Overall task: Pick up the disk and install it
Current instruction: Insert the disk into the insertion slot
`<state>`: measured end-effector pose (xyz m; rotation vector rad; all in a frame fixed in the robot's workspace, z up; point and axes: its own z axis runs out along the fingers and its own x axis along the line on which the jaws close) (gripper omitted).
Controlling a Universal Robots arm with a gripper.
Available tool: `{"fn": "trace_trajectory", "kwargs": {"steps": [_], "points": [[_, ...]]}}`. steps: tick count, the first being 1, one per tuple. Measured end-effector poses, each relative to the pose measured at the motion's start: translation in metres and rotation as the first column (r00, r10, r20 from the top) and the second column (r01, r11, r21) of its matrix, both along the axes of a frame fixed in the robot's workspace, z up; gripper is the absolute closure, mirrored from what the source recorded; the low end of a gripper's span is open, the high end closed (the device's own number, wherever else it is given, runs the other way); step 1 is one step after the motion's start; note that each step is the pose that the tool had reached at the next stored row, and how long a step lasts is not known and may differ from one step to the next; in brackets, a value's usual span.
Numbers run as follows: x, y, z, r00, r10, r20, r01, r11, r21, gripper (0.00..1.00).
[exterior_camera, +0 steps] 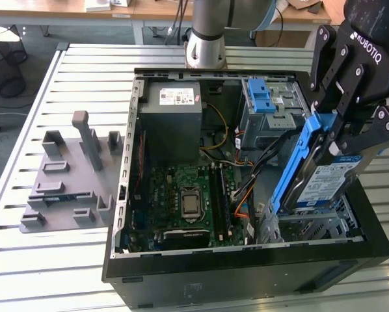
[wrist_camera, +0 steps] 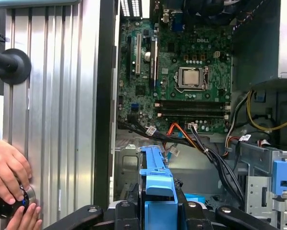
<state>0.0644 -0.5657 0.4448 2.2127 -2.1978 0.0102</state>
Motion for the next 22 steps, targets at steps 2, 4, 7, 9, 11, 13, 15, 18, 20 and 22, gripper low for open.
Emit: {"fn": "trace_trajectory", "kwargs": {"steps": [2, 4, 7, 9, 11, 13, 15, 18, 20, 22], "points": [[0.0004, 0.0002, -0.001, 1.0, 0.0, 0.0001, 0.0, 1.0, 0.0001, 0.64], [0.0013, 0.0003, -0.0015, 1.0, 0.0, 0.0001, 0.0, 1.0, 0.0, 0.64], [0.0044, 0.0021, -0.0023, 1.0, 0.0, 0.0, 0.0, 1.0, 0.0, 0.64], [0.0053, 0.0037, -0.0031, 1.0, 0.0, 0.0, 0.0, 1.0, 0.0001, 0.64], [0.0059, 0.0049, -0.0037, 1.0, 0.0, 0.0, 0.0, 1.0, 0.0001, 0.64], [0.0062, 0.0057, -0.0044, 1.0, 0.0, 0.0, 0.0, 1.0, 0.0001, 0.64], [0.0064, 0.0061, -0.0055, 1.0, -0.001, 0.0001, 0.001, 1.0, 0.0003, 0.64], [0.0065, 0.0062, -0.0072, 1.0, -0.002, 0.0, 0.002, 1.0, 0.0, 0.64], [0.0066, 0.0062, -0.0087, 1.0, -0.003, 0.0, 0.003, 1.0, 0.0, 0.64], [0.0067, 0.0062, -0.0102, 1.0, -0.004, 0.0001, 0.004, 1.0, 0.0, 0.64]]}}
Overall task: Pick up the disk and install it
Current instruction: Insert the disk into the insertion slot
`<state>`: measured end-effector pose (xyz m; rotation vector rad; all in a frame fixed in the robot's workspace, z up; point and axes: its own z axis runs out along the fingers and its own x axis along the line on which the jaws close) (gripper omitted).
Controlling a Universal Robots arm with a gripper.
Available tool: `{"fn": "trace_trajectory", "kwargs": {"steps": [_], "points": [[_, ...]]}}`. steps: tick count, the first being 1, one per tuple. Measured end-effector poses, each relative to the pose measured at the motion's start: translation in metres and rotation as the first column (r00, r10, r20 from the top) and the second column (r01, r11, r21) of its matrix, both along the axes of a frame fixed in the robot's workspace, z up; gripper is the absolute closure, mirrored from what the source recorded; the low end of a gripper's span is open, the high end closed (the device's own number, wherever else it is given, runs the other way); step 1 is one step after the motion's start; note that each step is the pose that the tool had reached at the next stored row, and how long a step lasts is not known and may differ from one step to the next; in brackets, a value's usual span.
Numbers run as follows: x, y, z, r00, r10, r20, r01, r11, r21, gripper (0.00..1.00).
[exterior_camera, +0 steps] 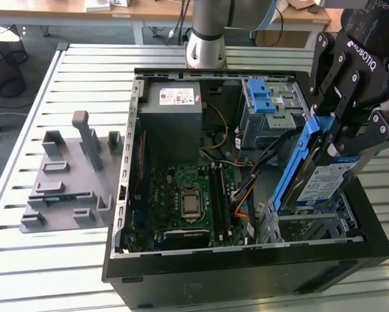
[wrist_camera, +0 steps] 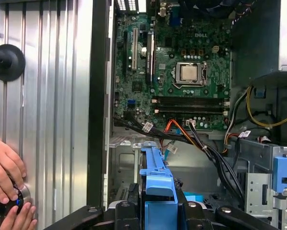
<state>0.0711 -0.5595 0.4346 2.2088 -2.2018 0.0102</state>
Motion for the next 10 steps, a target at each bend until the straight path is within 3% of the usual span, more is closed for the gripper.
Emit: {"fn": "trace_trajectory", "kwargs": {"steps": [10], "points": [[0.0, 0.0, -0.0101, 1.0, -0.004, 0.0, 0.004, 1.0, 0.0, 0.64]]}}
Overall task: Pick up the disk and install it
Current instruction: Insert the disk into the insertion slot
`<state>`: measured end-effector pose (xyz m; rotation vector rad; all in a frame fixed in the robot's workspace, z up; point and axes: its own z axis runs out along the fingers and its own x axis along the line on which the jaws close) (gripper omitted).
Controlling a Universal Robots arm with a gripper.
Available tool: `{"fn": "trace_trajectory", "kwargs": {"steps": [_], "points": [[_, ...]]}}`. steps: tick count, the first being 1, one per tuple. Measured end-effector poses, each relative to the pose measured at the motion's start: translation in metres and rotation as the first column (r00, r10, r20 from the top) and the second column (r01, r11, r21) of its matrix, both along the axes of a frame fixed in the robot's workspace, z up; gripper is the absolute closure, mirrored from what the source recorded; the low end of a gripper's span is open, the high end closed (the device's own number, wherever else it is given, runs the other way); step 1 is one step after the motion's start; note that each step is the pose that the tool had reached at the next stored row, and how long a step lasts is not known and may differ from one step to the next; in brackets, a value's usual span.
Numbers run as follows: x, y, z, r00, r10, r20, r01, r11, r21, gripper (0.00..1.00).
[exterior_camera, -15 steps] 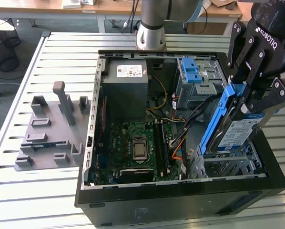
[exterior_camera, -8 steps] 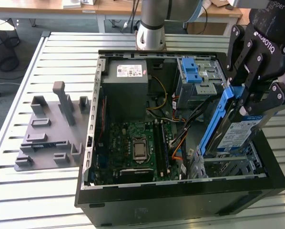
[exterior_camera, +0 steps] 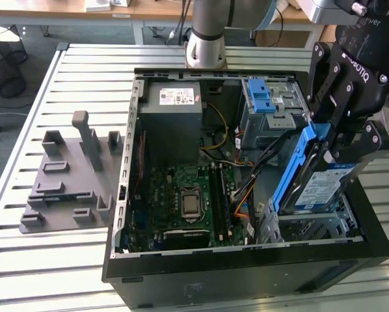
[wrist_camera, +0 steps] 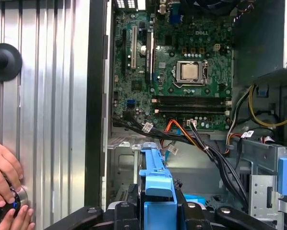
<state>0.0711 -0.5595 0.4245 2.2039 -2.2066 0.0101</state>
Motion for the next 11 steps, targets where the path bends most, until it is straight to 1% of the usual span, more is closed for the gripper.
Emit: {"fn": "trace_trajectory", "kwargs": {"steps": [2, 11], "points": [[0.0, 0.0, -0.0014, 1.0, -0.001, 0.0, 0.001, 1.0, -0.0001, 0.64], [0.0, 0.0, -0.0021, 1.0, -0.002, 0.0, 0.002, 1.0, 0.0, 0.64]]}}
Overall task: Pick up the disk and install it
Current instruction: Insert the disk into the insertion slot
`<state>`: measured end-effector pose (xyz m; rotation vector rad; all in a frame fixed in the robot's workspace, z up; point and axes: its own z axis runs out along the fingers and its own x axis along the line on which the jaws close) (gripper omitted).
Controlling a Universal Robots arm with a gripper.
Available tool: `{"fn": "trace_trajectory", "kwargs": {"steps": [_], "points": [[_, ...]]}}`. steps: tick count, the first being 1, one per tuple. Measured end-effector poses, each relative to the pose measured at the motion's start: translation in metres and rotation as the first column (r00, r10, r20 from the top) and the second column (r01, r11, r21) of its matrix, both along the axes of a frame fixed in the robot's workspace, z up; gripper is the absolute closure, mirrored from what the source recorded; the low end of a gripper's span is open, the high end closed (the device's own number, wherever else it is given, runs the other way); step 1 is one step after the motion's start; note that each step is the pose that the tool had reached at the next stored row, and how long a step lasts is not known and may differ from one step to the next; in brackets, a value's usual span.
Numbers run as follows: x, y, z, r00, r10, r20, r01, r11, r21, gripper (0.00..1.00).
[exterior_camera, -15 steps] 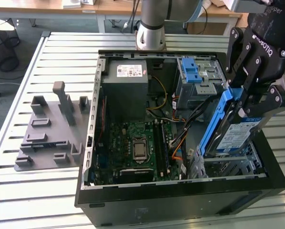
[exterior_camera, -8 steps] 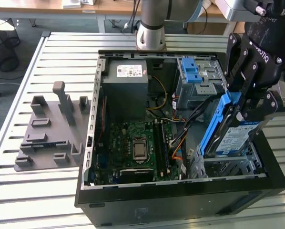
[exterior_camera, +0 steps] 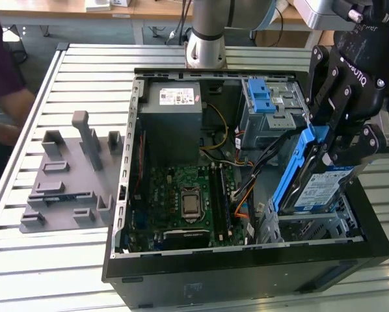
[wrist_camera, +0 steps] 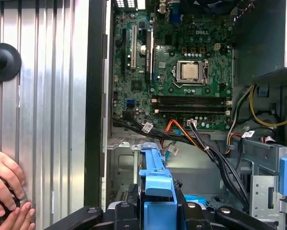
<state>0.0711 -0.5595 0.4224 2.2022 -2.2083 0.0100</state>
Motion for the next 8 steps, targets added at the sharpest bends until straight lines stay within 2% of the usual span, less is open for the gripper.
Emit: {"fn": "trace_trajectory", "kwargs": {"steps": [4, 8], "points": [[0.0, 0.0, -0.0006, 1.0, 0.0, 0.0001, 0.0, 1.0, 0.0003, 0.64], [0.0, -0.0002, -0.0042, 1.0, 0.0, 0.0, 0.0, 1.0, 0.0001, 0.64]]}}
